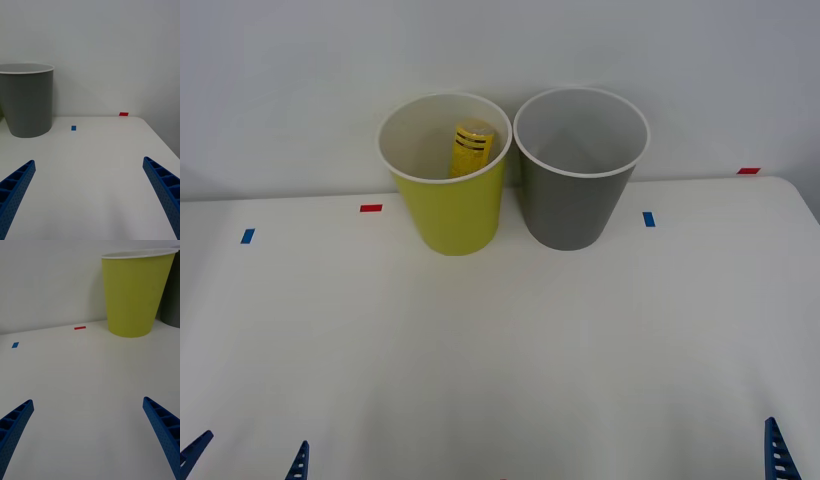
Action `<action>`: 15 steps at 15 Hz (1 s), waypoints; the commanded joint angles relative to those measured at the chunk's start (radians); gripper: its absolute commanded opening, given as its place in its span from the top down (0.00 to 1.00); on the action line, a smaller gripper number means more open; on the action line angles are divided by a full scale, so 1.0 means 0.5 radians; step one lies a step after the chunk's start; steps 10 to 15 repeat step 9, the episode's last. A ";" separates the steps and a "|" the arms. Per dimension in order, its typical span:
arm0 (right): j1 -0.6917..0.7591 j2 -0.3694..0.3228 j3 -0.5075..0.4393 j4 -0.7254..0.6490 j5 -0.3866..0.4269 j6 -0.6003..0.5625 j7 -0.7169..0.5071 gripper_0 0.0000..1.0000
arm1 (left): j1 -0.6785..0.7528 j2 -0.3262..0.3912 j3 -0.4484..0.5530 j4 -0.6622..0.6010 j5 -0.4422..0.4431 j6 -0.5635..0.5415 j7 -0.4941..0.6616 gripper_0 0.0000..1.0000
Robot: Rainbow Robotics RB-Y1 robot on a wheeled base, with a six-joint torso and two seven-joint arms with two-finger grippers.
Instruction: Put cans in the gray bin and PET bottles in the light green bin.
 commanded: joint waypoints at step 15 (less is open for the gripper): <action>0.000 0.000 0.000 0.000 0.000 0.000 0.000 0.00 | 0.000 0.000 0.000 0.000 0.000 0.000 0.000 0.00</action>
